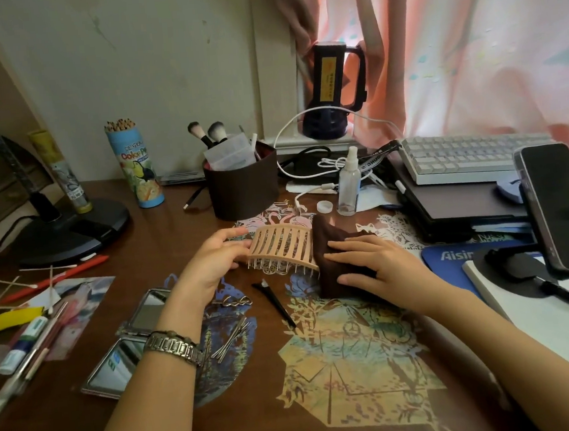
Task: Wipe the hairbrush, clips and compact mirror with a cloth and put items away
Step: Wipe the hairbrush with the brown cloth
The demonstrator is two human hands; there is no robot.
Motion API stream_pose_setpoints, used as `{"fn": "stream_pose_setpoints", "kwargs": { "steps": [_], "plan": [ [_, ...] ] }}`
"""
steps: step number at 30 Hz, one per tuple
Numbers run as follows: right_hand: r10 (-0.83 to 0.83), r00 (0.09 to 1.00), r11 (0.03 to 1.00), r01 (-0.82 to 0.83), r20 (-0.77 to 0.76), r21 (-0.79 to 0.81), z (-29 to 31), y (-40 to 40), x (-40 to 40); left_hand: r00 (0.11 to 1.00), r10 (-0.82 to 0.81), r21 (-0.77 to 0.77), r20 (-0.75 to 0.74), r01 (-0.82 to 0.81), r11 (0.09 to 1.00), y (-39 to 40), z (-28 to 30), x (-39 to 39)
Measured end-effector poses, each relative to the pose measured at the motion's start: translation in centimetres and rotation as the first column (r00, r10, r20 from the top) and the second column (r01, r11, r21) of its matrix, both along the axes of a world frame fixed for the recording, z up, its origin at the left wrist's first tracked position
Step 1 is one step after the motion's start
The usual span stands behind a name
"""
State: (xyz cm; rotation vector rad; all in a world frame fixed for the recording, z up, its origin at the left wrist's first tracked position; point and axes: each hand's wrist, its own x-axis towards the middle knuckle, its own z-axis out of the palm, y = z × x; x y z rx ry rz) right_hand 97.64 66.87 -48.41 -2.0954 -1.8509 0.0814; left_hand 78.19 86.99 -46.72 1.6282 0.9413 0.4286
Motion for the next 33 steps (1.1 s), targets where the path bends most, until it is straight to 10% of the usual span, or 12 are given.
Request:
{"fn": "stream_pose_setpoints", "kwargs": {
  "steps": [33],
  "plan": [
    [0.040, 0.999, 0.991, -0.036, -0.026, 0.132, -0.5, -0.6, 0.6, 0.972, -0.205, 0.114, 0.119, 0.192, 0.975, 0.9, 0.2, -1.4]
  ]
}}
